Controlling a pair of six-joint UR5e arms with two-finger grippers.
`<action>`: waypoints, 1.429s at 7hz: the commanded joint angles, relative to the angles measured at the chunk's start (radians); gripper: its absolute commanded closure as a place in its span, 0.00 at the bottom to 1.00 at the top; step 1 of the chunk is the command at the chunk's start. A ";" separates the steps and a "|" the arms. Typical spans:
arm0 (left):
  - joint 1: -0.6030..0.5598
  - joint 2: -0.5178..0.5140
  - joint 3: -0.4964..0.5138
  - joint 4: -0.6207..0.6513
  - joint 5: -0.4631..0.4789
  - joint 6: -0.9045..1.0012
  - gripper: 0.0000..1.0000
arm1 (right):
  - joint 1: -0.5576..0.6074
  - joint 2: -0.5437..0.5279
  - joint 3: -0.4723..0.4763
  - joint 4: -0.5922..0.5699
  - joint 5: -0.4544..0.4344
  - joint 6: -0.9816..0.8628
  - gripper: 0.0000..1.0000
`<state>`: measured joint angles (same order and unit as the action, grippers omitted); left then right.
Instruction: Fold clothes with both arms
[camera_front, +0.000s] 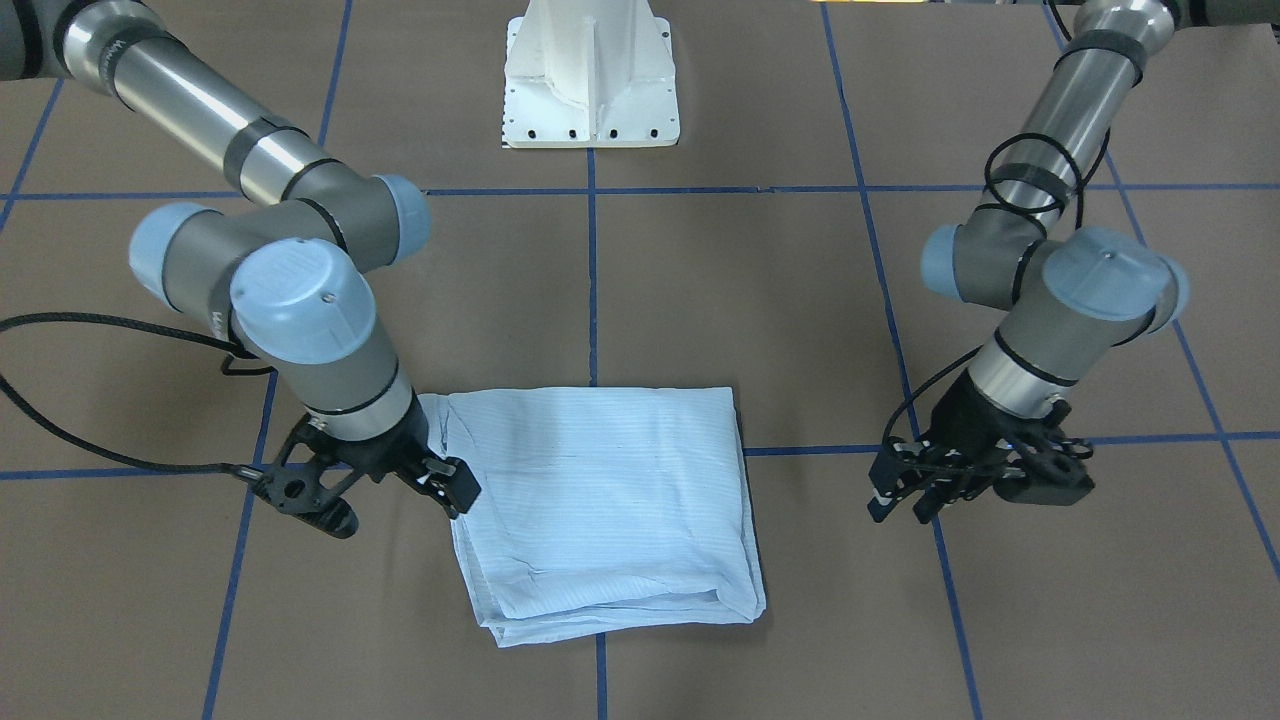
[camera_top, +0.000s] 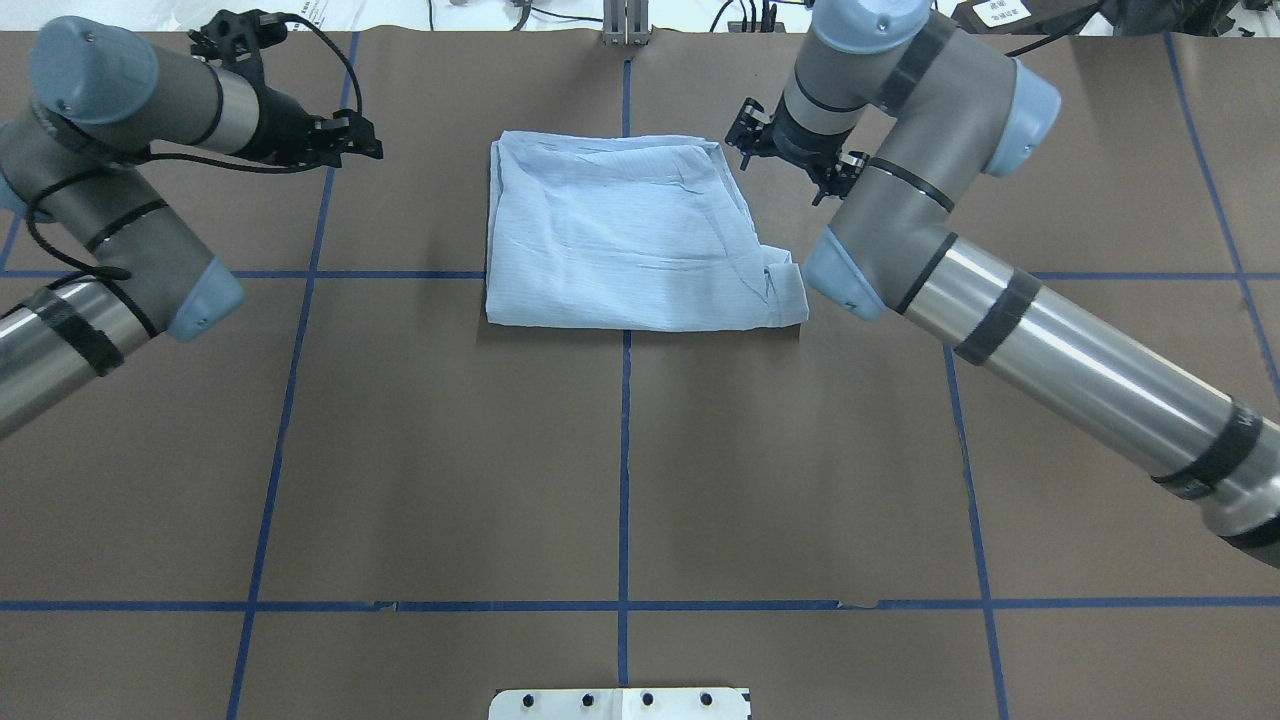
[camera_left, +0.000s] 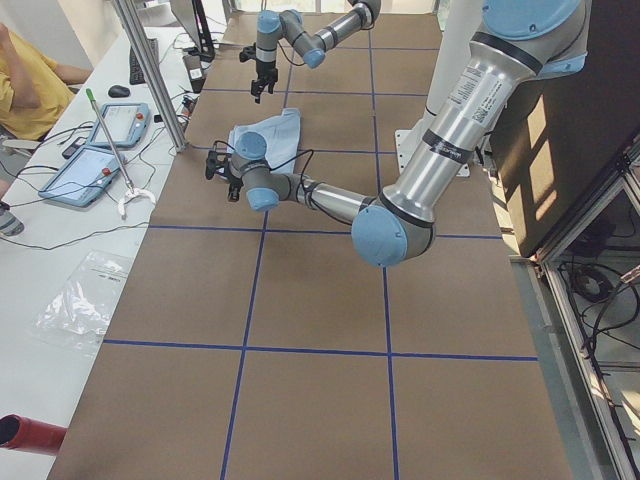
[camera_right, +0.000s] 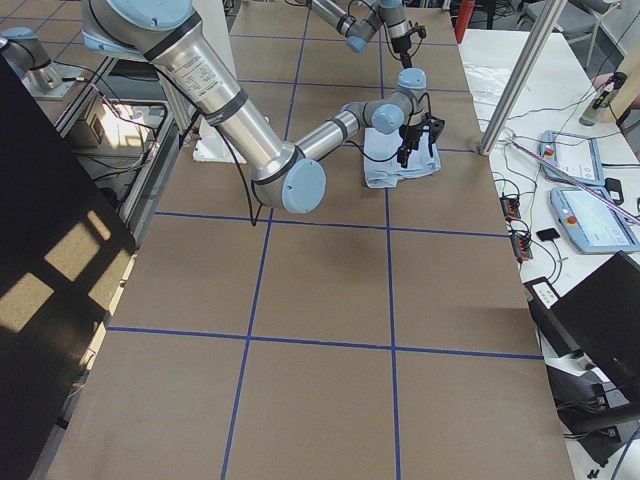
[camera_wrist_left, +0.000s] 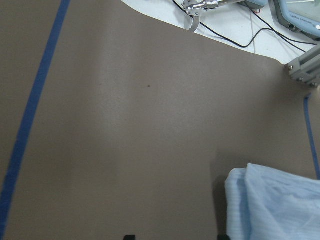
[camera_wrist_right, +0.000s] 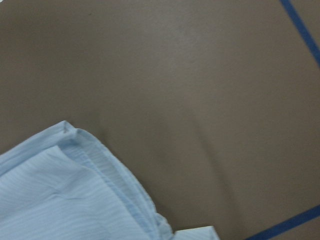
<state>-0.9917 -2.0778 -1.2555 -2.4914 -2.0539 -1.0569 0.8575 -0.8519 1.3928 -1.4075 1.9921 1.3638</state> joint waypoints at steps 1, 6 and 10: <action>-0.160 0.114 -0.031 0.000 -0.144 0.310 0.36 | 0.098 -0.215 0.211 -0.071 0.089 -0.266 0.01; -0.474 0.255 -0.073 0.343 -0.262 0.970 0.14 | 0.409 -0.669 0.479 -0.185 0.244 -0.921 0.01; -0.541 0.360 -0.116 0.370 -0.269 1.092 0.00 | 0.472 -0.788 0.476 -0.154 0.344 -1.063 0.00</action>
<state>-1.5276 -1.7368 -1.3593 -2.1228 -2.3221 0.0345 1.3146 -1.6188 1.8649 -1.5784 2.2914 0.3399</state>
